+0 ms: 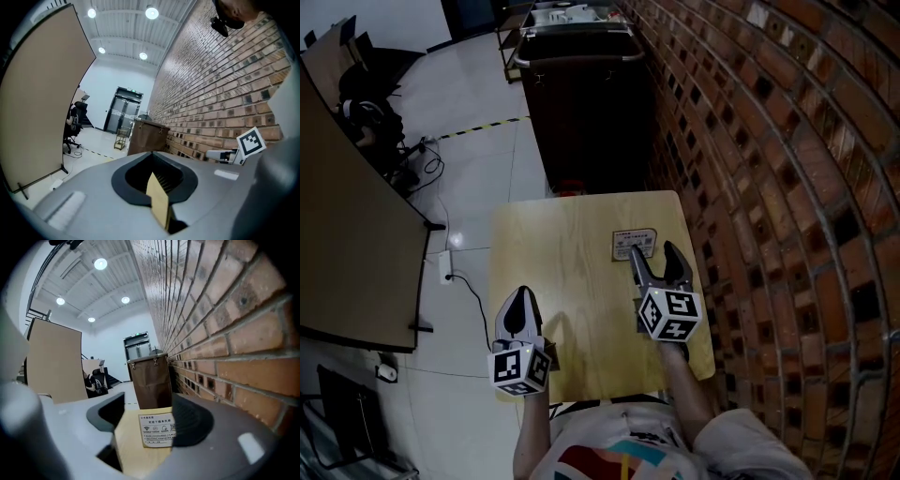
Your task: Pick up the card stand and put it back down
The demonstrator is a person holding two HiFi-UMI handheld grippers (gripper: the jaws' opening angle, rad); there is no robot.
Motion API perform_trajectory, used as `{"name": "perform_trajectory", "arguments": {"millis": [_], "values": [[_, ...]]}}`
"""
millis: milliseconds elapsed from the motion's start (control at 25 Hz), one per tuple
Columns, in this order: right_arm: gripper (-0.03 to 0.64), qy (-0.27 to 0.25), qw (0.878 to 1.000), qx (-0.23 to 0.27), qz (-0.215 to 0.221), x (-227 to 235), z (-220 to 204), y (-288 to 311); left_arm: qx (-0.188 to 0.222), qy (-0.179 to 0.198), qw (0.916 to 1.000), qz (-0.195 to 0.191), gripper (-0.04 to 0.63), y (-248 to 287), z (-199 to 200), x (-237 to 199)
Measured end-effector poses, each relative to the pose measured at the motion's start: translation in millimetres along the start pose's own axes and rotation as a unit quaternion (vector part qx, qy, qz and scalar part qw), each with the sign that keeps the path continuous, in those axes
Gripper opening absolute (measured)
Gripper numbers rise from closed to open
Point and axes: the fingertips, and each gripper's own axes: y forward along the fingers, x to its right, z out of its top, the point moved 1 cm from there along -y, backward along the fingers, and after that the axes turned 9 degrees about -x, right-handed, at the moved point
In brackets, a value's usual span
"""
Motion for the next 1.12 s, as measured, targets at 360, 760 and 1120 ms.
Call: {"name": "perform_trajectory", "arguments": {"millis": [360, 760, 1120], "values": [[0.0, 0.021, 0.997, 0.052, 0.054, -35, 20, -77, 0.018, 0.015, 0.9987, -0.044, 0.005, -17, 8, 37], [0.0, 0.016, 0.998, 0.034, 0.054, -37, 8, -88, 0.031, 0.034, 0.9965, -0.07, 0.005, -27, 18, 59], [0.0, -0.013, 0.998, 0.032, 0.046, -43, 6, -90, 0.034, 0.031, 0.9968, -0.065, 0.005, -32, 18, 55]]}}
